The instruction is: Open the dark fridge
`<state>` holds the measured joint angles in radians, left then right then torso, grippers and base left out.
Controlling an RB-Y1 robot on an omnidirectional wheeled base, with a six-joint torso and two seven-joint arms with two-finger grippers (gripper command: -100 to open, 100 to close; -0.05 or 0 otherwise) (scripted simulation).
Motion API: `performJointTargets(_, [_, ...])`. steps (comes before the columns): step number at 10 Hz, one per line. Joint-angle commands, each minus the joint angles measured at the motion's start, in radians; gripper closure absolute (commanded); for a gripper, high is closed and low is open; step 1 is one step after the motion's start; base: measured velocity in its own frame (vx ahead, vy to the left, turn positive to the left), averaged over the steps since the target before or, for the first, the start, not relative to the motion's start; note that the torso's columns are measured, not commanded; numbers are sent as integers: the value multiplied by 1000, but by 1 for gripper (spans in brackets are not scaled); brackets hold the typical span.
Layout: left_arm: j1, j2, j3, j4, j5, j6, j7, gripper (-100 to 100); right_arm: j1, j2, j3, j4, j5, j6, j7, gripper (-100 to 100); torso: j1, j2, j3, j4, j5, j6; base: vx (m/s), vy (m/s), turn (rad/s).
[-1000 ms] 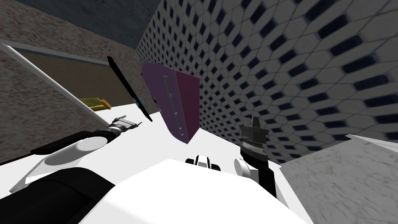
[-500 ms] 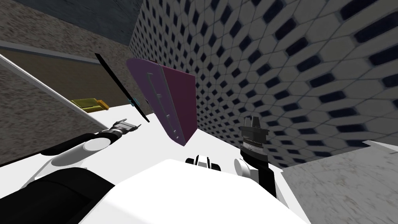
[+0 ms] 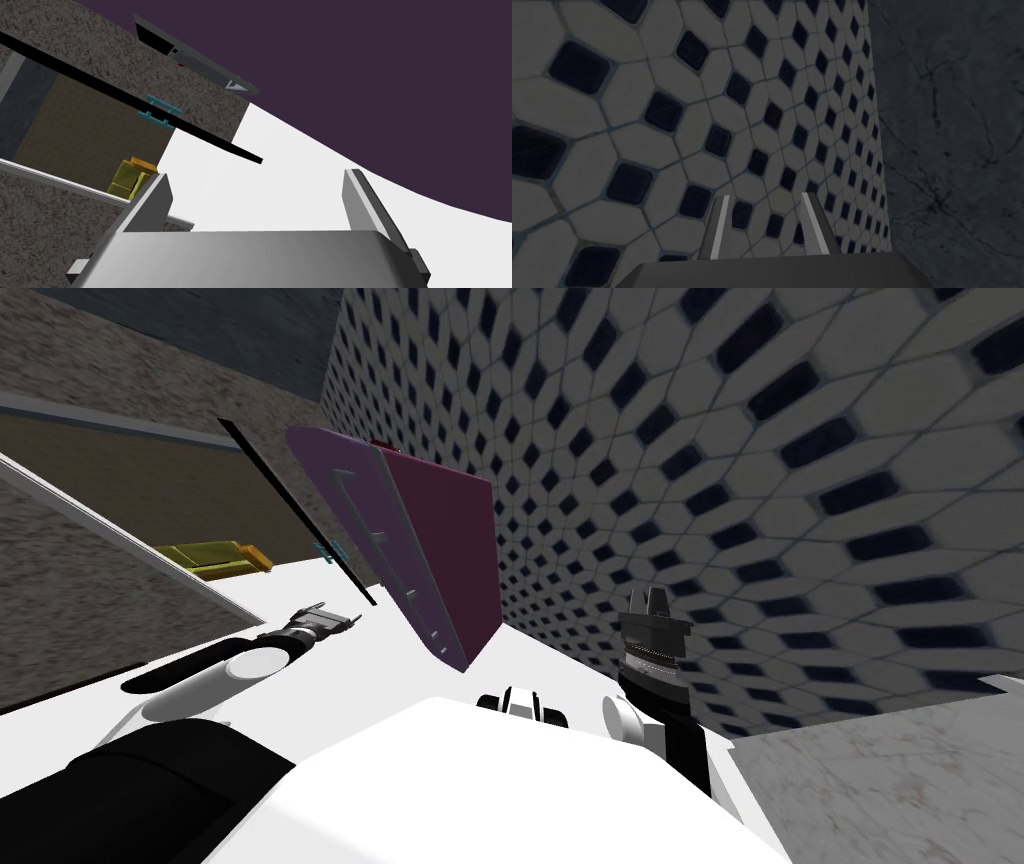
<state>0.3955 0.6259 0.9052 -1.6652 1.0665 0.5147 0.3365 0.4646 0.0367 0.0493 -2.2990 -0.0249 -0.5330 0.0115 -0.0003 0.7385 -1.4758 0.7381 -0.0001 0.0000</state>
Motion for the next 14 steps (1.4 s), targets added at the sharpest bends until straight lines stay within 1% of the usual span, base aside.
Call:
performJointTargets(1, [-13, -4, -13, 52, -20, -8, 0, -100, 0, 0, 0, 0, 0, 0, 0, 0, 1, 2, 1, 1, 0, 0, 149, -128, -5])
performJointTargets(9, [-43, -25, -39, 177, -98, -17, 16, -100, 0, 0, 0, 0, 0, 0, 0, 0, 1, -1, -1, 0, 0, 0, 153, -129, 4])
performJointTargets(10, [-46, -27, -41, 189, -105, -17, 18, -100, 0, 0, 0, 0, 0, 0, 0, 0, 0, -3, -1, -1, 2, 4, 142, -145, -21])
performJointTargets(12, [-44, -28, -40, 180, -105, -17, 19, -100, 0, 0, 0, 0, 0, 0, 0, 0, 4, 1, 1, 0, 1, 1, 39, -41, 0])
performJointTargets(13, [-44, -28, -39, 180, -105, -18, 19, 100, 0, 0, 0, 0, 0, 0, 0, 0, 6, 4, 3, 1, 2, 0, 8, 2, 26])
performJointTargets(14, [-41, -28, -51, 159, -90, -13, 8, 100, 0, 0, 0, 0, 0, 0, 0, 0, 3, 2, 2, 0, 3, 3, -142, 156, -29])
